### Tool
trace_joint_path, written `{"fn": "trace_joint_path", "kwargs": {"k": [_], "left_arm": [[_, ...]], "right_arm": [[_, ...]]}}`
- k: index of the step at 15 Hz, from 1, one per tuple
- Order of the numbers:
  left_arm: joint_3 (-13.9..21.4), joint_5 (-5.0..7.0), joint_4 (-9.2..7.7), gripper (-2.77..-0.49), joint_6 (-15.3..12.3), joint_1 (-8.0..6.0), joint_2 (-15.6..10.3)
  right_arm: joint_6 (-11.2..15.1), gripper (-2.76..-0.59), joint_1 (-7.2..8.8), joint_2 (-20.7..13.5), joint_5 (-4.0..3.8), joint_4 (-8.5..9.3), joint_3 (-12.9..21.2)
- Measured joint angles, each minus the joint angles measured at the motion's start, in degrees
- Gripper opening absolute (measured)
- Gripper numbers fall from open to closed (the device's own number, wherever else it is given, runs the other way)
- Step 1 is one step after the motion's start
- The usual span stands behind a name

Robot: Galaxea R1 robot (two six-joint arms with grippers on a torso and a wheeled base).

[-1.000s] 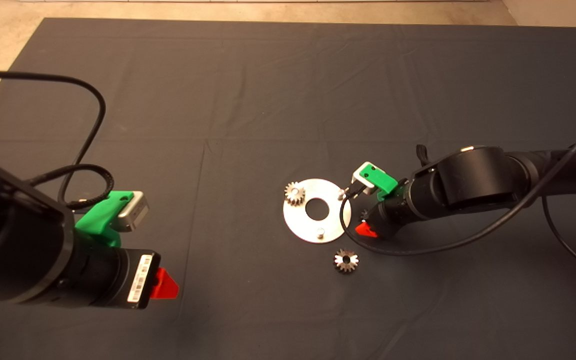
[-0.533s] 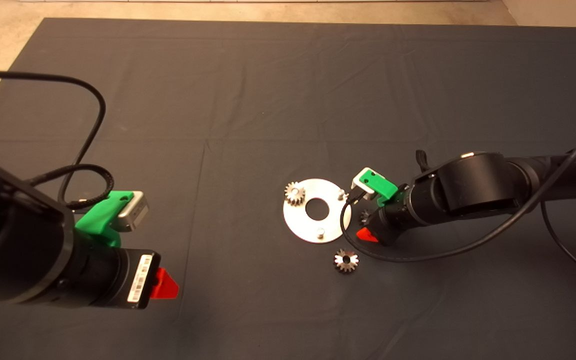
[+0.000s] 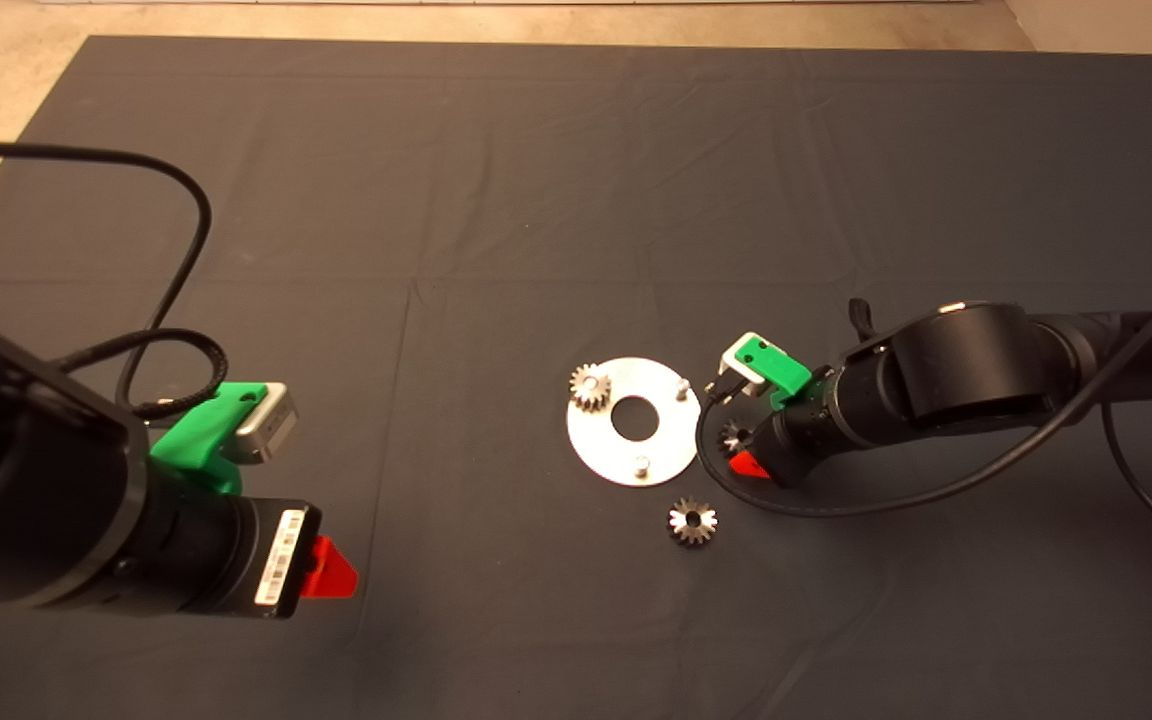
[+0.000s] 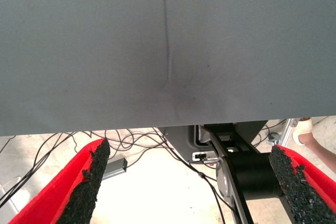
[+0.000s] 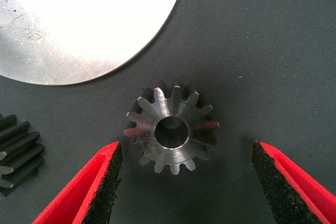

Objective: Install three planetary gears onto the carrier pins

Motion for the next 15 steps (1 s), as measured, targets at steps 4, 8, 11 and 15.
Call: {"fn": "trace_joint_path", "kwargs": {"k": [4,8,11,15], "left_arm": [[0.0,0.00,0.00,-1.09,0.0,0.00,0.0],[0.0,-0.02,0.00,-1.09,-0.1,0.00,0.0],[0.0,-0.02,0.00,-1.09,-0.1,0.00,0.0],[0.0,-0.02,0.00,-1.09,-0.1,0.00,0.0]], "right_arm": [[0.0,-1.69,0.00,0.5,0.09,0.00,0.0],[0.0,-1.69,-0.02,0.5,0.24,0.00,0.0],[0.0,-1.84,-0.02,0.5,0.30,0.00,0.0],[0.0,-1.84,-0.02,0.5,0.32,-0.01,0.0]]}}
